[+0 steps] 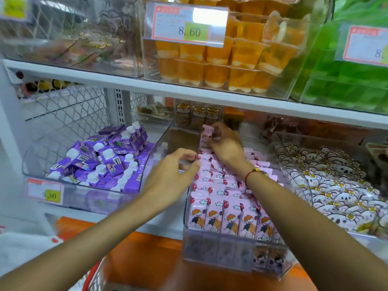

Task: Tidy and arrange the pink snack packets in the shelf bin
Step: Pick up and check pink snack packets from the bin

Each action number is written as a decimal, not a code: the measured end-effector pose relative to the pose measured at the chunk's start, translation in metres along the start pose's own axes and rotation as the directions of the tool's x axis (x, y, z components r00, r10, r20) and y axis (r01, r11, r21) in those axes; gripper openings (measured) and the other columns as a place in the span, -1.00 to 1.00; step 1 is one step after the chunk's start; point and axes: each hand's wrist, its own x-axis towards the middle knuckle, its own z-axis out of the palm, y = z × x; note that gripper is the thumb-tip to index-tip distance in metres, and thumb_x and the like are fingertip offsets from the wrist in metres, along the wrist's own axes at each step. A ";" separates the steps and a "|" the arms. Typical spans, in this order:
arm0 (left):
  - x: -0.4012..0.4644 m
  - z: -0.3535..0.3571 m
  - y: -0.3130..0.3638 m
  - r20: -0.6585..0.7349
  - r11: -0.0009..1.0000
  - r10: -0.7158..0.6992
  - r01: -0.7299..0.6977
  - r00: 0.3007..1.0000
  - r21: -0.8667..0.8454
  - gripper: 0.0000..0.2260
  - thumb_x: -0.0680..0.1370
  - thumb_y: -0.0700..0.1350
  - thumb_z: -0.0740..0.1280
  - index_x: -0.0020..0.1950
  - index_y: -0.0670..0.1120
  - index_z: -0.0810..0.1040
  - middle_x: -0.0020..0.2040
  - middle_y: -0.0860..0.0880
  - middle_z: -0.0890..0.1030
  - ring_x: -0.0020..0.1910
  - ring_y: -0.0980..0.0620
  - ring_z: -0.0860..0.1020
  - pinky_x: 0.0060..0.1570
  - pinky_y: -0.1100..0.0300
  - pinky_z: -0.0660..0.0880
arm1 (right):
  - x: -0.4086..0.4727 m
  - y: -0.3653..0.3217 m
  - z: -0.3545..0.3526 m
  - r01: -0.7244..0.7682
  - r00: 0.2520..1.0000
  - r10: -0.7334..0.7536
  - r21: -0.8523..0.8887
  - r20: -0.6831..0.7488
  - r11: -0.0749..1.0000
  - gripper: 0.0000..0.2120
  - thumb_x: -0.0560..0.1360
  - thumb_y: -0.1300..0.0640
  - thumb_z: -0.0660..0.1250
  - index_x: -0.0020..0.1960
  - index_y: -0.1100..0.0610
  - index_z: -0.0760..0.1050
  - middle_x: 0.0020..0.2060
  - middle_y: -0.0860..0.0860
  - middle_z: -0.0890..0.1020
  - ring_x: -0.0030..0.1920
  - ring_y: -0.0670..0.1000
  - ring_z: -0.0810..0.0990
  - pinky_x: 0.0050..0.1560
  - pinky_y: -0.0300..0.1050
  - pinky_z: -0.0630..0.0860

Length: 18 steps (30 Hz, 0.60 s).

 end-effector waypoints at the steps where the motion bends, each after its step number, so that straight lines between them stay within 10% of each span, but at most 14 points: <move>1: -0.010 0.000 0.001 -0.002 1.000 -0.003 0.003 1.000 -0.009 -0.76 0.54 0.04 0.33 0.20 0.08 0.53 0.07 0.14 0.63 0.09 0.13 0.58 0.19 0.02 0.48 | 0.000 -0.001 0.001 -0.024 1.000 0.023 -0.024 -0.016 0.999 -0.79 0.53 0.16 0.34 0.15 0.07 0.44 0.03 0.06 0.63 -0.10 0.09 0.60 -0.23 -0.11 0.52; 10: -0.041 0.001 -0.002 -0.028 0.999 0.023 -0.022 0.999 0.037 -0.69 0.58 0.07 0.25 0.33 0.22 0.42 0.19 0.19 0.58 0.10 0.17 0.56 0.12 0.01 0.50 | 0.010 0.000 -0.003 0.064 0.877 0.132 -0.385 0.462 0.921 -0.66 0.64 0.05 0.09 0.13 0.20 0.57 0.02 0.17 0.62 -0.04 0.14 0.58 -0.03 -0.05 0.51; 18: -0.042 0.000 0.000 -0.009 0.999 0.013 -0.014 1.000 -0.032 -0.66 0.45 0.20 0.20 0.23 0.33 0.42 0.11 0.34 0.54 0.01 0.32 0.53 0.07 0.02 0.52 | -0.002 0.008 -0.003 0.058 0.921 0.065 -0.300 0.385 0.952 -0.75 0.59 0.10 0.23 0.22 0.13 0.53 0.09 0.12 0.62 -0.09 0.04 0.54 -0.15 -0.17 0.39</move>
